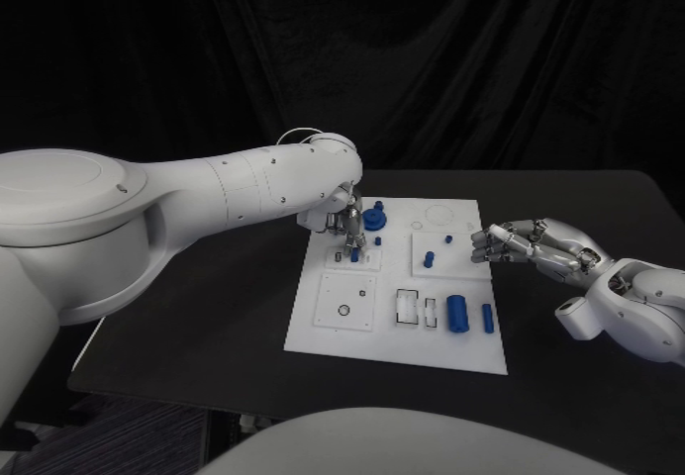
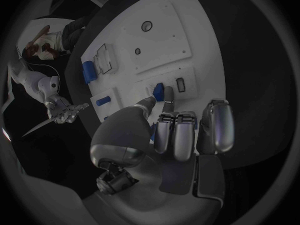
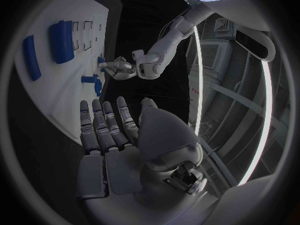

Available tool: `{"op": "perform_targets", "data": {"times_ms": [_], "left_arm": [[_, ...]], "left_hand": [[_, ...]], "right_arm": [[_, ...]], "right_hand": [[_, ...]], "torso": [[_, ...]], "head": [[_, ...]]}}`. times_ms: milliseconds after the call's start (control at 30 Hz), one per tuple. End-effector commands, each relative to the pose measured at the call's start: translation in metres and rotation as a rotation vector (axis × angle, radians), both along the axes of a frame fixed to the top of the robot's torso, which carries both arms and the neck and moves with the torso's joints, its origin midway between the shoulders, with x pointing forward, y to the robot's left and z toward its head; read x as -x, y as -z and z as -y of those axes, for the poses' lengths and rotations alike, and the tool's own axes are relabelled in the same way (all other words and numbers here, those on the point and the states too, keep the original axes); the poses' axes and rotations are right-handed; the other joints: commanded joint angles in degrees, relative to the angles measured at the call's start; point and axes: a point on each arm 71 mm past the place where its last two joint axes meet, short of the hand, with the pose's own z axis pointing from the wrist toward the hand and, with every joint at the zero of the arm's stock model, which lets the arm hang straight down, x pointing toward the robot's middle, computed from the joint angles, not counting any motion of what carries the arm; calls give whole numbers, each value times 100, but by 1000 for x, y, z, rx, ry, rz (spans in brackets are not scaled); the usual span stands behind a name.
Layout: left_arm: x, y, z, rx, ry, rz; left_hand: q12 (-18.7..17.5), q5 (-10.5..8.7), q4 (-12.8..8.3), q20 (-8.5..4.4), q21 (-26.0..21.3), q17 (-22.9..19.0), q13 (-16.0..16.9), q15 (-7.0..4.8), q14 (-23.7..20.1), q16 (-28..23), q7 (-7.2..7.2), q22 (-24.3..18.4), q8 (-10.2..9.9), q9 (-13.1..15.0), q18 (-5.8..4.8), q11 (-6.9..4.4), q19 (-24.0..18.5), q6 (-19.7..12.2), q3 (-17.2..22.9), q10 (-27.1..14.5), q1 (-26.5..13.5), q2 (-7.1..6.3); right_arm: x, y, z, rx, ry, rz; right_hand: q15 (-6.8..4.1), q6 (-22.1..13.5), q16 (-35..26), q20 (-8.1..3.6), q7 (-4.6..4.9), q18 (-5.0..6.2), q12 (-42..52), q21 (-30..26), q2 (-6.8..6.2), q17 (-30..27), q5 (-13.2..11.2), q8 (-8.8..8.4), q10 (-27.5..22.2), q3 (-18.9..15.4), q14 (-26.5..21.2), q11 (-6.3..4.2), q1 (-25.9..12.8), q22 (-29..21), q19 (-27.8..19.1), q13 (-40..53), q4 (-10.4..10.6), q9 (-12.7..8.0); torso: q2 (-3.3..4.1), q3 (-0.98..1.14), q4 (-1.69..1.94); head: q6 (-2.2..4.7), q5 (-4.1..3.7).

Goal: Assemble the parts on the task board

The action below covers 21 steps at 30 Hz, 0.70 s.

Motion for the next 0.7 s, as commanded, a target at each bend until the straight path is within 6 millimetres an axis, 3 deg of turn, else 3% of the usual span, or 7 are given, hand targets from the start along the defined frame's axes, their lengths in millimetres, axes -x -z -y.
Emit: {"op": "perform_targets", "data": {"times_ms": [33, 200, 333, 700], "left_arm": [[1, 2, 2, 11, 15, -4], [2, 2, 1, 8, 15, -9], [2, 2, 0, 4, 17, -15], [4, 3, 0, -4, 26, -30]], "left_hand": [[20, 29, 7, 4, -15, 1510, 1508, 32, 595, 15, -2, 553, 28, 12, 87, 11, -30, -38, 40, 605, 27, -43], [20, -13, 5, 3, -19, 1510, 1508, 30, 595, 15, -2, 555, 37, 26, 87, 10, -30, -18, 51, 605, -1, -58], [20, -299, 53, 3, -33, 1510, 1508, 32, 595, 15, 6, 562, 36, 57, 88, 16, -28, 2, 60, 605, -145, -73], [20, -290, -14, 1, -50, 1510, 1508, 27, 595, 15, -10, 558, 32, 71, 92, 6, -34, 5, 121, 605, -97, -71]], "right_arm": [[0, 1, -1, 7, -7, -15], [0, 2, -1, 8, -9, -18], [0, 2, -1, 9, -10, -20], [0, 2, -2, 11, -16, -29]], "right_hand": [[-24, 25, 21, 4, 458, 81, 36, 22, -12, -3, 22, 26, 5, 2, 31, -26, 54, -7, 52, -7, -5, 10], [-24, 25, 21, 4, 458, 81, 36, 22, -12, -3, 22, 26, 5, 2, 31, -26, 54, -7, 52, -7, -5, 10], [-29, 39, 31, 3, 468, 85, 48, 24, -7, -4, 19, 41, 18, 9, 32, -33, 55, -12, 57, -10, 0, 13], [-30, 40, 34, 4, 471, 86, 50, 24, -6, -5, 20, 45, 19, 13, 29, -35, 58, -14, 57, -12, -1, 14]], "torso": [[-1, 3, 1], [0, 0, -2], [-1, -1, 0], [-1, 3, 9]], "head": [[-1, 7], [-1, 20], [-1, 19], [-1, 25]]}}
